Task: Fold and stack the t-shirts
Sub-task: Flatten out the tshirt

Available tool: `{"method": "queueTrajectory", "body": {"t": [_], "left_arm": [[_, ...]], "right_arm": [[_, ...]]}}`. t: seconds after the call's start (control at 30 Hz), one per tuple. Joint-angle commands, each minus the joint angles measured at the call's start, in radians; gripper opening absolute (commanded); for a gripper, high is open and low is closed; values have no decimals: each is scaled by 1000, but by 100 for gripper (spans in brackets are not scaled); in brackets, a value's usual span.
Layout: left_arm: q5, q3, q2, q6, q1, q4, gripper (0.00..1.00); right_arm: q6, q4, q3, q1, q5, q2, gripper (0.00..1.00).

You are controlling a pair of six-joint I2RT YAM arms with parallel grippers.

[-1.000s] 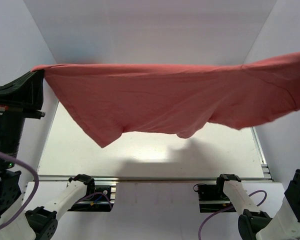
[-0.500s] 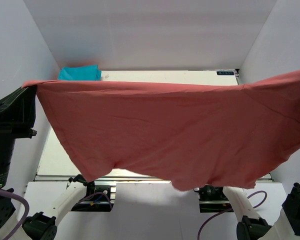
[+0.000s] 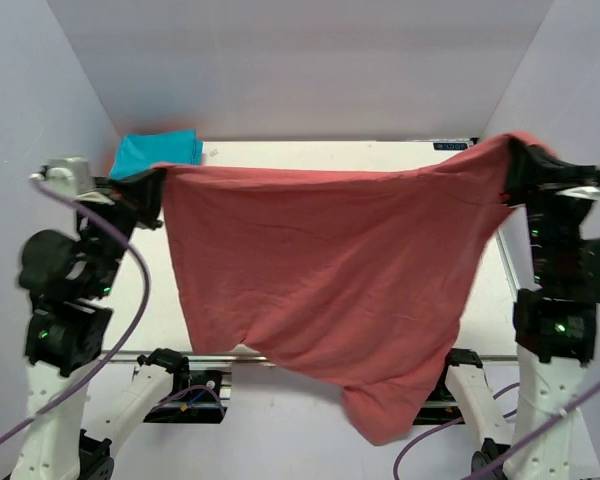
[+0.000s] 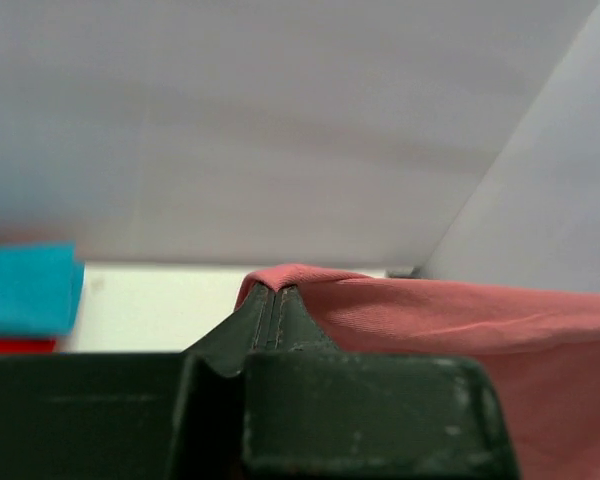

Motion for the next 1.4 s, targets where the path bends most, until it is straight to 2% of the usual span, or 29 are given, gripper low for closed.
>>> {"method": "queueTrajectory", "body": {"t": [0.0,0.3,0.47,0.7,0.83,1.0,1.13,1.37], "left_arm": [[-82,-138,-26,-46,8,62,0],[-191,-410,-23,-84,8,168,0],[-219,-476,53,-75,8,204,0],[-240,-517,179,-66,8,323,0],[-278,-465,305,-65,8,371,0],[-315,-378,536,-46,8,399,0],[-387,-203,743,-61,17,331,0],[-400,10,1019,-61,36,288,0]], "right_arm": [[102,142,-151,-2,-33,-54,0],[179,220,-450,-2,-168,-22,0],[156,236,-483,3,-240,87,0],[127,294,-495,3,-251,226,0],[111,309,-458,3,-257,348,0],[85,317,-396,7,-248,473,0],[53,300,-317,12,-200,610,0],[16,256,-146,29,-156,861,0]]}}
